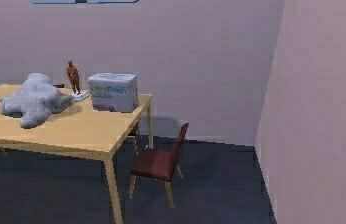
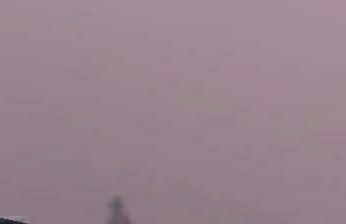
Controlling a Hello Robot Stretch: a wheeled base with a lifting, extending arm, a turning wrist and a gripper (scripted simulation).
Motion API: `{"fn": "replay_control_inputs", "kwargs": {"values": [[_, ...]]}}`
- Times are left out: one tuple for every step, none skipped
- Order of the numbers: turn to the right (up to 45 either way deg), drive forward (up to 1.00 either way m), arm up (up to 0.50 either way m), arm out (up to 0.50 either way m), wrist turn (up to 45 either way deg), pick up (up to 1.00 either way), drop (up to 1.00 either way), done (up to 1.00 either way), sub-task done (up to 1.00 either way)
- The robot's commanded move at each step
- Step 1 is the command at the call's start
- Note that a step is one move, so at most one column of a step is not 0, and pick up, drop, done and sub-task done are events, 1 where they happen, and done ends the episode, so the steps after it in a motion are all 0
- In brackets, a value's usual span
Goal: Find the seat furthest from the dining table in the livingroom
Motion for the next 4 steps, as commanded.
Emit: {"fn": "replay_control_inputs", "kwargs": {"values": [[9.0,0.00,0.00,0.00,0.0,0.00,0.00,0.00,0.00],[0.0,0.25,0.00,0.00,0.0,0.00,0.00,0.00,0.00],[0.0,0.10,0.00,0.00,0.0,0.00,0.00,0.00,0.00],[-9.0,0.00,0.00,0.00,0.0,0.00,0.00,0.00,0.00]]}}
